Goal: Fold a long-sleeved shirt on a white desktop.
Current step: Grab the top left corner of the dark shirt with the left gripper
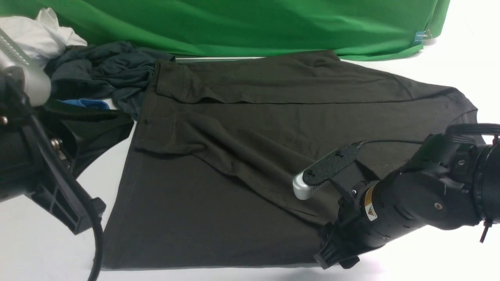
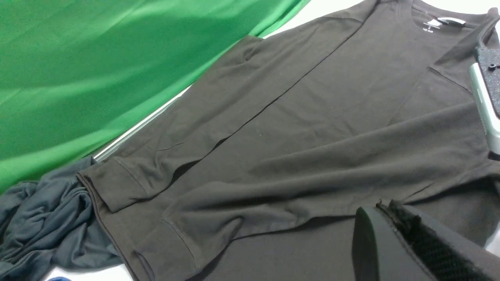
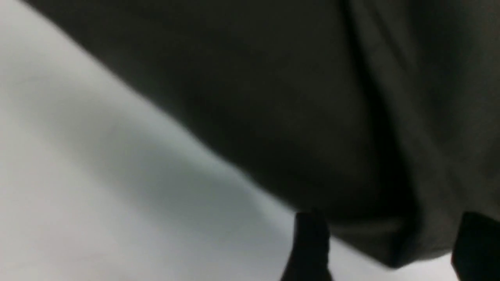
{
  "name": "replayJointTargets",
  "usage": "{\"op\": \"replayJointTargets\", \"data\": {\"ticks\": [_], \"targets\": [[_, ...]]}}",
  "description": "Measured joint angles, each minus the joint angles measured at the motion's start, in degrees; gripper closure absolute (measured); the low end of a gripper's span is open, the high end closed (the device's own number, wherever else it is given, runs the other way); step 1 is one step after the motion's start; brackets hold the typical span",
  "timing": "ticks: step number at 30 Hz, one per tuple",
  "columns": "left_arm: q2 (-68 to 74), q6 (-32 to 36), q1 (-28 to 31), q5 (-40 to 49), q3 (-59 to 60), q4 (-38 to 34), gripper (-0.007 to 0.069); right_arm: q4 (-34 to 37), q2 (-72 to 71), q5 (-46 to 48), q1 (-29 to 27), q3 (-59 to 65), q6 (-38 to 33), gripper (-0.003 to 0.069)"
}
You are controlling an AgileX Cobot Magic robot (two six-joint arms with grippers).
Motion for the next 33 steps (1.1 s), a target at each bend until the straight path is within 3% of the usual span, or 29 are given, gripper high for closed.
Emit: {"op": "replayJointTargets", "data": {"ticks": [6,13,20,27,33], "targets": [[0.0,0.0,0.0,-0.11,0.0,0.05,0.0608,-2.49,4.97,-1.44,0.0,0.0,0.78,0.0324],[0.0,0.0,0.0,0.45,0.0,0.05,0.0608,-4.48,5.7,-2.27,0.0,0.0,4.51,0.0435],[0.0,0.0,0.0,1.24,0.0,0.05,0.0608,-9.04,5.99,-1.97,0.0,-0.01,9.42,0.0405],[0.0,0.0,0.0,1.26,0.0,0.05,0.0608,-10.41,7.73,-2.59,0.0,-0.39,9.67,0.04],[0.0,0.05,0.0,1.31,0.0,0.05,0.0608,-10.46,7.46,-2.01,0.06,-0.39,9.67,0.0596]]}}
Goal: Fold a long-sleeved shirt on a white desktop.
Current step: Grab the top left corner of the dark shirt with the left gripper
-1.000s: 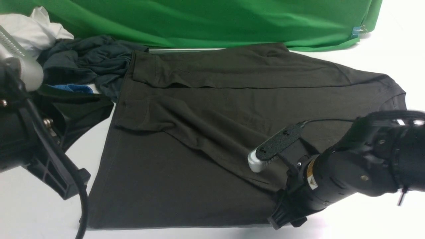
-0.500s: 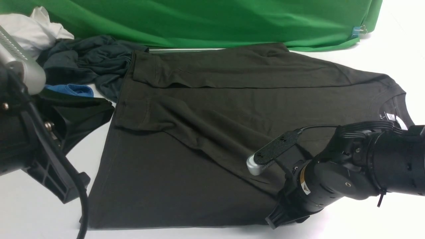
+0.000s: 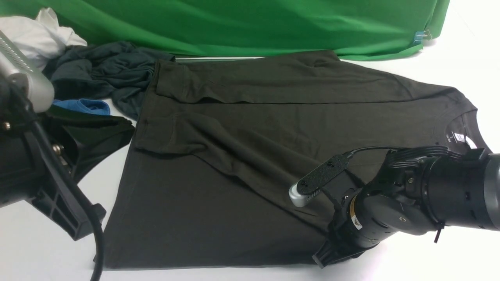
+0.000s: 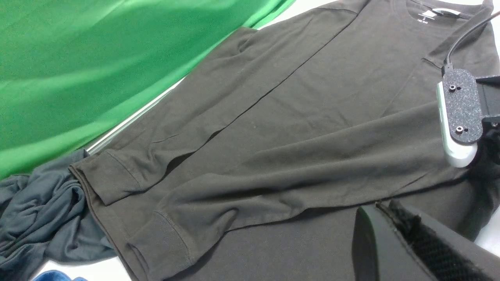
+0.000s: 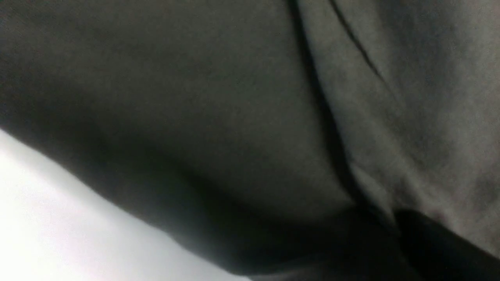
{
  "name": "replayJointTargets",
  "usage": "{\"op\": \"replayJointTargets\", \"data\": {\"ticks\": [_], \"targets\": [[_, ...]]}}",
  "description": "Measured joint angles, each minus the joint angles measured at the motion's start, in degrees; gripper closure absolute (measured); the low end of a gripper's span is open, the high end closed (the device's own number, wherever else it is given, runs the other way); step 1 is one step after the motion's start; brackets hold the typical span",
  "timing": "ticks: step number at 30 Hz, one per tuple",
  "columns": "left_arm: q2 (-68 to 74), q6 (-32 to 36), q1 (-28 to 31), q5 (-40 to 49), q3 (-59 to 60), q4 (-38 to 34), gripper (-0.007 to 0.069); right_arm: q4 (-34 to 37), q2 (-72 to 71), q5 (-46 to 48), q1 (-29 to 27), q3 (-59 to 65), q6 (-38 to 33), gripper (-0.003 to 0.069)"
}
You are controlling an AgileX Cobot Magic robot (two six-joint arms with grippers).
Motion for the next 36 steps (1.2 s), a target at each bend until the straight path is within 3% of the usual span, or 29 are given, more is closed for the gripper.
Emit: {"op": "replayJointTargets", "data": {"ticks": [12,20,22,26,28,31,35,36], "targets": [[0.0,0.0,0.0,0.11,0.0,0.23,0.0608,1.87,-7.95,10.8,2.24,0.0,-1.39,0.062],[0.0,0.0,0.0,0.11,0.0,0.88,0.0608,9.17,-7.95,13.06,2.29,0.0,-6.43,0.0603],[0.0,-0.05,0.0,0.37,0.0,1.17,0.0608,9.73,-7.95,14.1,2.29,0.0,-6.5,0.0534],[0.17,-1.59,0.0,1.67,0.0,1.45,0.0608,9.09,-8.01,19.05,2.29,-2.3,-6.91,0.0246],[0.39,-2.48,0.0,1.97,0.0,1.5,0.0608,6.19,-8.49,20.86,2.2,-5.31,-7.03,0.0164],[0.78,-2.8,0.0,1.97,0.0,1.52,0.0608,2.44,-8.89,20.66,-0.13,-9.27,-8.24,0.0142],[2.45,-2.87,0.0,1.66,0.0,1.77,0.0608,7.61,-4.98,18.59,-14.06,-16.74,-20.97,0.0158],[2.52,-2.87,0.0,1.66,0.0,1.77,0.0608,7.98,-4.69,18.54,-15.44,-17.24,-22.56,0.0158]]}}
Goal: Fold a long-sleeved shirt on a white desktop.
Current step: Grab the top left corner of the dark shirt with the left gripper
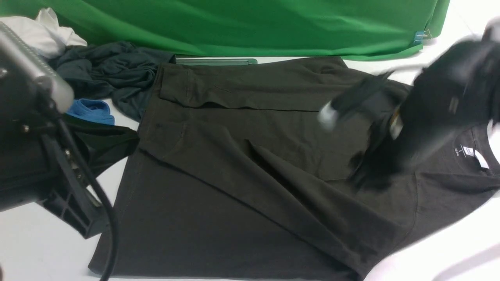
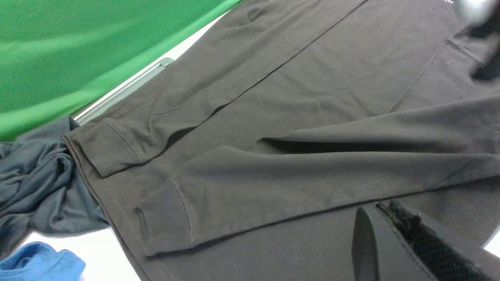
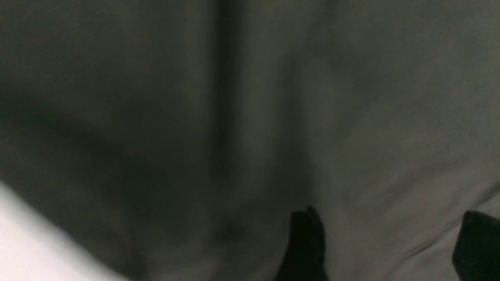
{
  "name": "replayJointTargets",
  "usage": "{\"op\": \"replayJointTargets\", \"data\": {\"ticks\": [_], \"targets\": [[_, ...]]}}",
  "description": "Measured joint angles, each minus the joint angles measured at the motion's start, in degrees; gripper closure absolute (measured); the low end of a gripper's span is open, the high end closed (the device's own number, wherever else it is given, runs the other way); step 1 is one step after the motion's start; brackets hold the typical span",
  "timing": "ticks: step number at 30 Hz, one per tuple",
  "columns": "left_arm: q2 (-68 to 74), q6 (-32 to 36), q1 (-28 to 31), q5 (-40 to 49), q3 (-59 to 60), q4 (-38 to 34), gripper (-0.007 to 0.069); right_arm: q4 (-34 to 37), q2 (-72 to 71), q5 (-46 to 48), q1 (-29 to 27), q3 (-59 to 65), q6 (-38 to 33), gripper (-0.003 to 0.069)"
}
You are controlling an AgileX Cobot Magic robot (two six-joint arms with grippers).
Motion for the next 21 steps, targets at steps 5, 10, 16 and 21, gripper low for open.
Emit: {"op": "replayJointTargets", "data": {"ticks": [5,10,16,21], "targets": [[0.86,-0.07,-0.05,0.06,0.0,-0.06,0.0608,6.05,5.98,-0.36,-11.43,-2.12,-20.0,0.0161],[0.86,-0.11,-0.05,0.06,0.0,-0.06,0.0608,7.42,10.42,-3.61,-14.5,-2.19,-32.0,0.0162],[0.86,-0.11,-1.35,0.06,0.0,-0.06,0.0608,7.42,15.0,-5.27,-16.65,-2.24,-36.2,0.0164],[0.86,-0.01,-2.48,0.06,0.0,-0.06,0.0608,7.8,16.43,-3.58,-17.32,-2.24,-36.47,0.02]]}}
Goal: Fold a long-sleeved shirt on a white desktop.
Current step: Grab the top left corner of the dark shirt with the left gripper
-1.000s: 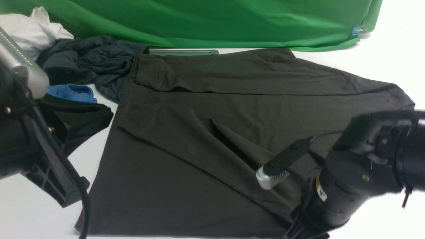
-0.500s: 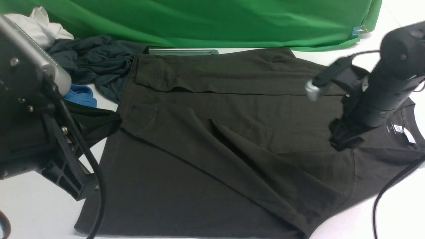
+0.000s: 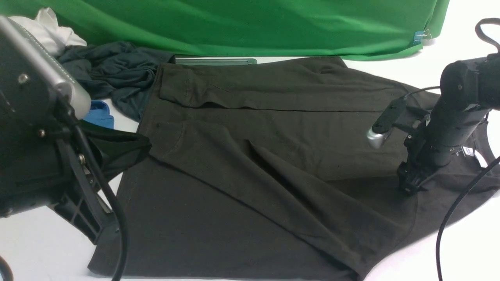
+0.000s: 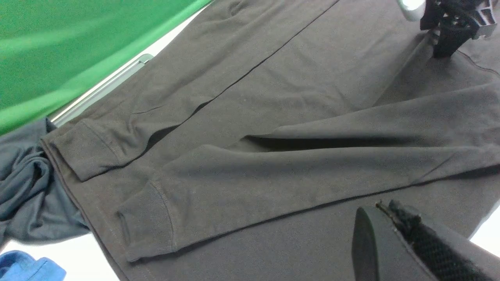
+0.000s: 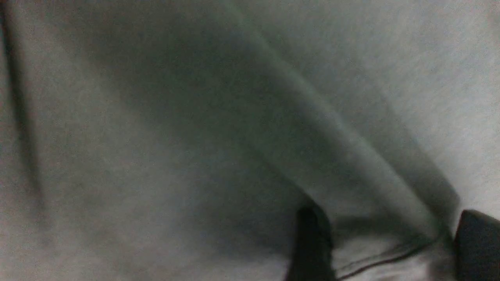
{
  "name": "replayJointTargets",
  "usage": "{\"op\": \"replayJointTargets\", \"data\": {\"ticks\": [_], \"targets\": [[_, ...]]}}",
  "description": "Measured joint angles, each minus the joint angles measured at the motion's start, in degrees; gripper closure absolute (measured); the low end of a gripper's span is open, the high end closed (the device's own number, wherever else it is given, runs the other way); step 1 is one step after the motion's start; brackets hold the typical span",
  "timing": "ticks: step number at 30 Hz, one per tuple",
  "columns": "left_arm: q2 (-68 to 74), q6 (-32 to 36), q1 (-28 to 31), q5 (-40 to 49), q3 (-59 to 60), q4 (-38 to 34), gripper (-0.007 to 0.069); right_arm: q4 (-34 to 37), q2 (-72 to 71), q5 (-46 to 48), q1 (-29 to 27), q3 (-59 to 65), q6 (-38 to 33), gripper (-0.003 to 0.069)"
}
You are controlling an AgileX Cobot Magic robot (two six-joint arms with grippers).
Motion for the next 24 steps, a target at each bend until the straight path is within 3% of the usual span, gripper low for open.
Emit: {"op": "replayJointTargets", "data": {"ticks": [8,11,14,24], "targets": [[0.0,0.0,-0.47,0.0,0.0,0.0,0.0608,0.35,0.0,2.56,-0.13,-0.05,-0.06,0.0452],[0.0,0.0,-0.47,0.0,0.0,0.0,0.0608,0.35,0.0,2.72,-0.13,-0.05,0.27,0.0497],[0.0,0.0,-0.47,0.0,0.0,0.0,0.0608,0.0,-0.21,3.24,-0.13,-0.05,3.43,0.059],[-0.05,0.02,-0.47,0.41,0.0,0.0,0.0608,-0.67,-2.7,13.56,-0.99,-0.05,12.16,0.0608]]}}
